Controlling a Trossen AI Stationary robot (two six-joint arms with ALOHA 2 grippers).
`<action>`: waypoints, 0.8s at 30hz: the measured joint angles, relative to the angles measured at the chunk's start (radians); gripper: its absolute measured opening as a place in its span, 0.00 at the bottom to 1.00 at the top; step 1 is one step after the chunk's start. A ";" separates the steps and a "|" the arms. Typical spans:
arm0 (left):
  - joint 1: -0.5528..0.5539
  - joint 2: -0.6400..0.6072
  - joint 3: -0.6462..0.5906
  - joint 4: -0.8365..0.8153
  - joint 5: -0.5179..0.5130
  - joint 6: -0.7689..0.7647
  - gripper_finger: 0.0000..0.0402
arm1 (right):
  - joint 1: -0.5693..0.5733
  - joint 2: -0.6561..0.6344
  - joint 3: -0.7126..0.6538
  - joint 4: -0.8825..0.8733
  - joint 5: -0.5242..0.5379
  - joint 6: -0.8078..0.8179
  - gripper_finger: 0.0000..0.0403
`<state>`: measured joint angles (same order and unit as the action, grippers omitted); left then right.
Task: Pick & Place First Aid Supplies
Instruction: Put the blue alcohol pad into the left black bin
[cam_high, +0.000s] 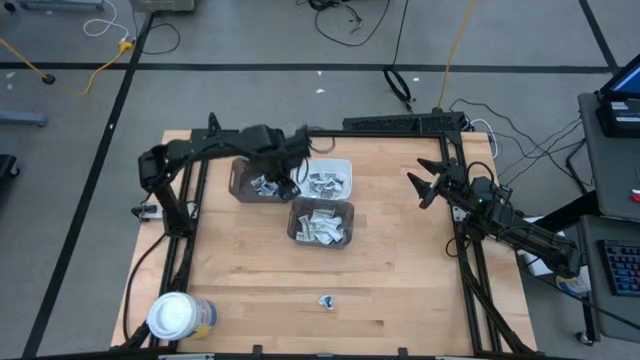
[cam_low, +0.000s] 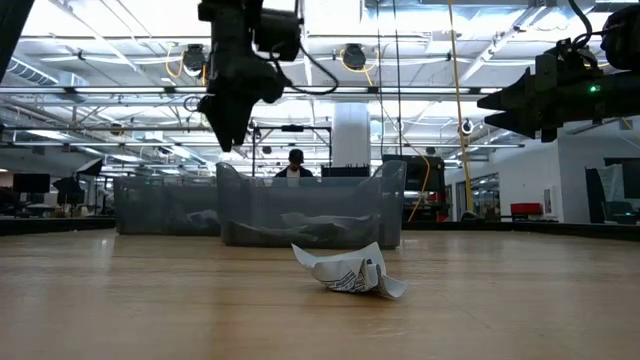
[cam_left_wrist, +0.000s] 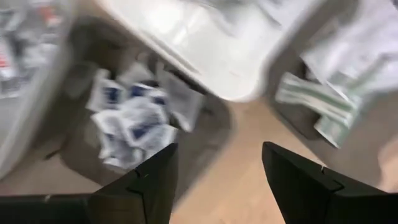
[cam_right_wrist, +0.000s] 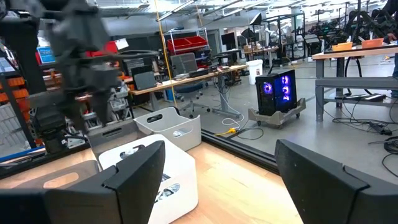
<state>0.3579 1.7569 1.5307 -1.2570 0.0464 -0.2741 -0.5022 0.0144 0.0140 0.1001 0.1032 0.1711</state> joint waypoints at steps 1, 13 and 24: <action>-0.027 0.000 0.000 0.000 0.001 0.000 0.59 | 0.000 0.000 0.000 0.000 0.000 0.000 0.74; -0.312 0.113 0.202 -0.037 0.007 -0.058 0.59 | 0.000 0.000 0.000 0.000 0.000 0.000 0.74; -0.516 0.338 0.501 -0.087 0.043 -0.061 0.59 | 0.000 0.000 0.000 0.000 0.000 0.000 0.74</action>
<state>-0.1581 2.0945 2.0318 -1.3441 0.0891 -0.3349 -0.5026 0.0147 0.0143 0.1001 0.1032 0.1711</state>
